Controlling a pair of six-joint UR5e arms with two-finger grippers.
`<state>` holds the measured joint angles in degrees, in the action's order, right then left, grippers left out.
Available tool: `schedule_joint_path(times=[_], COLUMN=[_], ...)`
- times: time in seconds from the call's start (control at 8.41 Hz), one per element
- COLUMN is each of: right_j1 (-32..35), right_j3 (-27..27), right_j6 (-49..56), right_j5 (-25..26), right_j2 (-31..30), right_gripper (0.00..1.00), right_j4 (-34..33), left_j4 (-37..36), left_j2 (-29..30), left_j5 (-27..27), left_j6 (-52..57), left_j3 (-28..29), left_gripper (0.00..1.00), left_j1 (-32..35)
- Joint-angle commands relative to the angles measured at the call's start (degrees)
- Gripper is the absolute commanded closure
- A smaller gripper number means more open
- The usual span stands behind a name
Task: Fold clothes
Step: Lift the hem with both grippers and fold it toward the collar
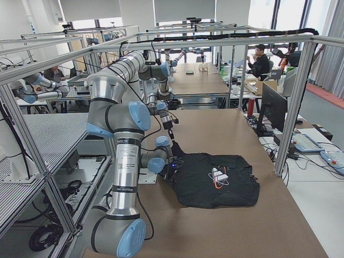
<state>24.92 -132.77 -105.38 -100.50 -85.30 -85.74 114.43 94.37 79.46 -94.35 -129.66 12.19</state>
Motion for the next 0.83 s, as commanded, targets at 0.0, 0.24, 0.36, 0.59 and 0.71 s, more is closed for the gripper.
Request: schedule_joint_path(times=[0.0, 0.24, 0.36, 0.59, 0.71], right_j1=[17.22, 23.83, 24.9, 26.75, 28.07], right_j3=[10.84, 15.94, 18.22, 22.36, 24.38], right_j6=[4.79, 12.27, 12.82, 13.27, 14.92], right_j5=[-11.2, -11.12, -11.03, -10.77, -10.68], right_j2=[8.54, 11.28, 13.47, 16.03, 17.17], right_gripper=[1.0, 1.0, 1.0, 1.0, 1.0], right_j4=[-0.48, -0.57, -0.66, -0.31, -0.22], left_j4=[-0.87, -0.79, -0.78, -0.7, -0.78], left_j2=[9.5, 13.54, 14.17, 14.61, 14.7], left_j5=[11.66, 17.72, 18.79, 22.22, 21.79], left_j6=[9.16, 14.61, 15.76, 15.95, 15.95], left_j3=[11.24, 16.95, 17.5, 17.33, 17.68], left_gripper=[1.0, 1.0, 1.0, 1.0, 1.0], left_j1=[17.38, 26.09, 28.74, 31.48, 31.58])
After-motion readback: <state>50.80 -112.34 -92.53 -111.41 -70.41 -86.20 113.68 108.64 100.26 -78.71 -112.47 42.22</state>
